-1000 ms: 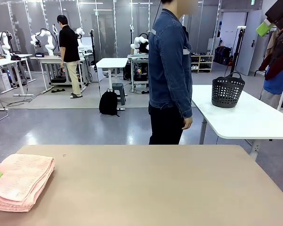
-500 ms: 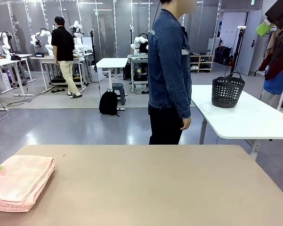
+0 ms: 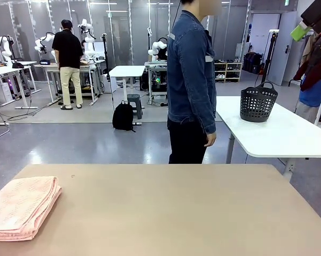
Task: Fold the towel.
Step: Pick up the 100 cm Hotel Towel and place it on the left side of the table.
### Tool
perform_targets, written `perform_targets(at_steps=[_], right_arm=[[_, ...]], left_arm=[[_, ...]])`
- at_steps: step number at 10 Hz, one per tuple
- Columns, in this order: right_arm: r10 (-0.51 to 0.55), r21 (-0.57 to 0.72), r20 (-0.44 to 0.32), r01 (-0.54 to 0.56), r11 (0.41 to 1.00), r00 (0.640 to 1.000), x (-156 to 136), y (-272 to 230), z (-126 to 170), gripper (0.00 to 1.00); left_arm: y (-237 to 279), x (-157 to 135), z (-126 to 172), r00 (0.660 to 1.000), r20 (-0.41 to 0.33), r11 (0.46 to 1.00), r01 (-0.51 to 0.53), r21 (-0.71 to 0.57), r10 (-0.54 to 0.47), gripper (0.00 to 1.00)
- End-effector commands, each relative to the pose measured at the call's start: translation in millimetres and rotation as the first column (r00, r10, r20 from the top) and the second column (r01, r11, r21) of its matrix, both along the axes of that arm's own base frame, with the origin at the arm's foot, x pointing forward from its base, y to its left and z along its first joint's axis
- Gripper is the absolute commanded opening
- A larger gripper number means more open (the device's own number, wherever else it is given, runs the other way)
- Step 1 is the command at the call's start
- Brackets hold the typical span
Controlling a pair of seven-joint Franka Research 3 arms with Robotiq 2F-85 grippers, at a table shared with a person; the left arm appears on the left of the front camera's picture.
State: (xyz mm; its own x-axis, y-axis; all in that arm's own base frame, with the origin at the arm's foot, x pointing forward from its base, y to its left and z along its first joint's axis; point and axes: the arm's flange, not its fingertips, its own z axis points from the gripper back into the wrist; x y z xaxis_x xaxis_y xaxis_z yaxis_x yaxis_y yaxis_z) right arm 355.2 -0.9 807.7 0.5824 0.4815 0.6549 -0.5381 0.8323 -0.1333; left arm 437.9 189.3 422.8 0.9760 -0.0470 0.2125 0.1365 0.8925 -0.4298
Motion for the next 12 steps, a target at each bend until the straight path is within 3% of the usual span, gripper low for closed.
perform_targets(at_steps=[1, 2, 12], right_arm=[[-0.004, -0.002, -0.003, 0.004, 1.000, 1.000, -0.2, 0.2, -1.1, 1.00], [-0.004, -0.002, -0.003, 0.004, 1.000, 1.000, -0.2, 0.2, -1.1, 1.00], [-0.004, -0.002, -0.003, 0.004, 1.000, 1.000, -0.2, 0.2, -1.1, 1.00]], left_arm=[[-13.0, -16.7, 2.9, 1.000, -0.023, 0.998, -0.017, 0.059, 0.018, 1.00], [0.0, 0.0, 0.0, 1.000, 0.000, 1.000, 0.000, 0.000, 0.000, 1.00], [0.0, 0.0, 0.0, 1.000, 0.000, 1.000, 0.000, 0.000, 0.000, 1.00]])
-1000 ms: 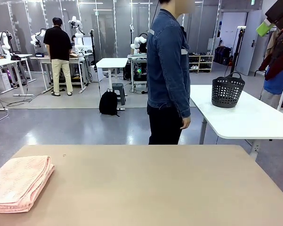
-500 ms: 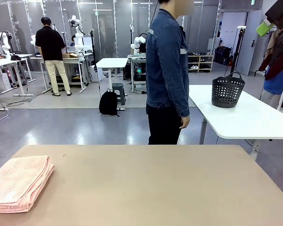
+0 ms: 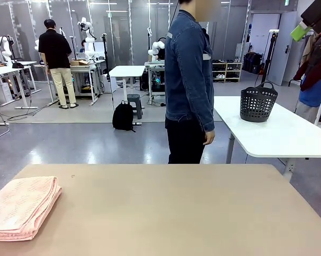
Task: Fold the towel.
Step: Pick up the 100 cm Hotel Towel and place it on the left side of the table.
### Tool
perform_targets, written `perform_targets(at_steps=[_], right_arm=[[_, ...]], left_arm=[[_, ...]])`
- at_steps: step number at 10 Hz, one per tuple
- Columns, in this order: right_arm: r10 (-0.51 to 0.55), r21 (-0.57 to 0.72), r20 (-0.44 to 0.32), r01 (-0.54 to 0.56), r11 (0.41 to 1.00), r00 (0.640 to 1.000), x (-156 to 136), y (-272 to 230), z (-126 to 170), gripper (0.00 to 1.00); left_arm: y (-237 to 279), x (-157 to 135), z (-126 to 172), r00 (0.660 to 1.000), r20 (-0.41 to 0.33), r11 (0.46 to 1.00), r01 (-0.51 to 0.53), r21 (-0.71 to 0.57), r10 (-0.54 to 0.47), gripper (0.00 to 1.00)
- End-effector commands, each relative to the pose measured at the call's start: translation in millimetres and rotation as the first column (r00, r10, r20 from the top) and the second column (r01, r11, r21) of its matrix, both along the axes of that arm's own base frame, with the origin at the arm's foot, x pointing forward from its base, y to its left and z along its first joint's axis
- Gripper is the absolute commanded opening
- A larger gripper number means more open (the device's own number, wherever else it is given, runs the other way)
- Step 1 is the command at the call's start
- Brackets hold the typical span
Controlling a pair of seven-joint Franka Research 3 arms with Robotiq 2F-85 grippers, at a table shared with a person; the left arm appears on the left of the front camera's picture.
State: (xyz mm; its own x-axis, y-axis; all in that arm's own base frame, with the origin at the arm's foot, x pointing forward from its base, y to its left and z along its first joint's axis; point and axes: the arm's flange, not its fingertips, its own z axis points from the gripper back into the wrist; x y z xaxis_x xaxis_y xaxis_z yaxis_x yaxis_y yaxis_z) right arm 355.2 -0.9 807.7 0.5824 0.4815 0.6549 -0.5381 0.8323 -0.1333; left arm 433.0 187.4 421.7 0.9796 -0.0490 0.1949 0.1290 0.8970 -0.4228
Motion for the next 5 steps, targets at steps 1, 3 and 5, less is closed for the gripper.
perform_targets(at_steps=[1, 3, 5], right_arm=[[-0.004, -0.002, -0.003, 0.004, 1.000, 1.000, -0.2, 0.1, -1.1, 1.00], [-0.004, -0.002, -0.003, 0.004, 1.000, 1.000, -0.2, 0.1, -1.1, 1.00], [-0.004, -0.002, -0.003, 0.004, 1.000, 1.000, -0.2, 0.1, -1.1, 1.00]], left_arm=[[1.9, 4.9, 1.2, 1.000, 0.018, 1.000, 0.000, -0.010, 0.000, 1.00], [1.9, 4.9, 1.2, 1.000, 0.018, 1.000, 0.000, -0.010, 0.000, 1.00], [1.9, 4.9, 1.2, 1.000, 0.018, 1.000, 0.000, -0.010, 0.000, 1.00]])
